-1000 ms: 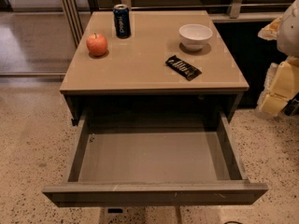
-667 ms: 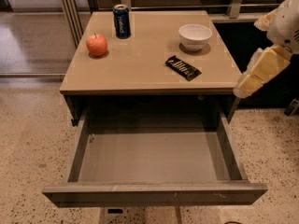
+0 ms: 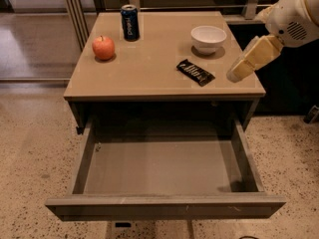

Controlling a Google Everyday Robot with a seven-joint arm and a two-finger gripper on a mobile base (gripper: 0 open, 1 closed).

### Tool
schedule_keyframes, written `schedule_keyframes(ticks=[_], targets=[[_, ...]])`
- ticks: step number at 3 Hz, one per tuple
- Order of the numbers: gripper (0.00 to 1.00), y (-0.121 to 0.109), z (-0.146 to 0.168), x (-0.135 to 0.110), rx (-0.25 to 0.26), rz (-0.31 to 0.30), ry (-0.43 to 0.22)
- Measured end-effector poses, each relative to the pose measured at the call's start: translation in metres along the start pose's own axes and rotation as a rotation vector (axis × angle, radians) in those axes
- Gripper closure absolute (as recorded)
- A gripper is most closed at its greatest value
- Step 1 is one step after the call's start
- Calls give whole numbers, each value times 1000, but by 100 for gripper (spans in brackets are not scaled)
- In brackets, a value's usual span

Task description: Place rxbar chocolate into top drawer

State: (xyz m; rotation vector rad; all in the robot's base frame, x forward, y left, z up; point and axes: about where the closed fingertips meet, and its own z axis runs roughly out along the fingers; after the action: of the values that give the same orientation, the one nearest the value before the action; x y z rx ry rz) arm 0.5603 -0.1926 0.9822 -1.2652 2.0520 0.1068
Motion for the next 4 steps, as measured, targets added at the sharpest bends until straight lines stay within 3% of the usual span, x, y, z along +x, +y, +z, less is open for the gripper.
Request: schedule_keyframes(ticks=[1, 2, 3, 4], targets=[[0, 4, -7, 10, 2, 43, 1], [0, 4, 8, 11, 17, 116, -48], [8, -3, 42, -1, 44, 174, -127], [24, -28, 91, -20, 115, 205, -226]])
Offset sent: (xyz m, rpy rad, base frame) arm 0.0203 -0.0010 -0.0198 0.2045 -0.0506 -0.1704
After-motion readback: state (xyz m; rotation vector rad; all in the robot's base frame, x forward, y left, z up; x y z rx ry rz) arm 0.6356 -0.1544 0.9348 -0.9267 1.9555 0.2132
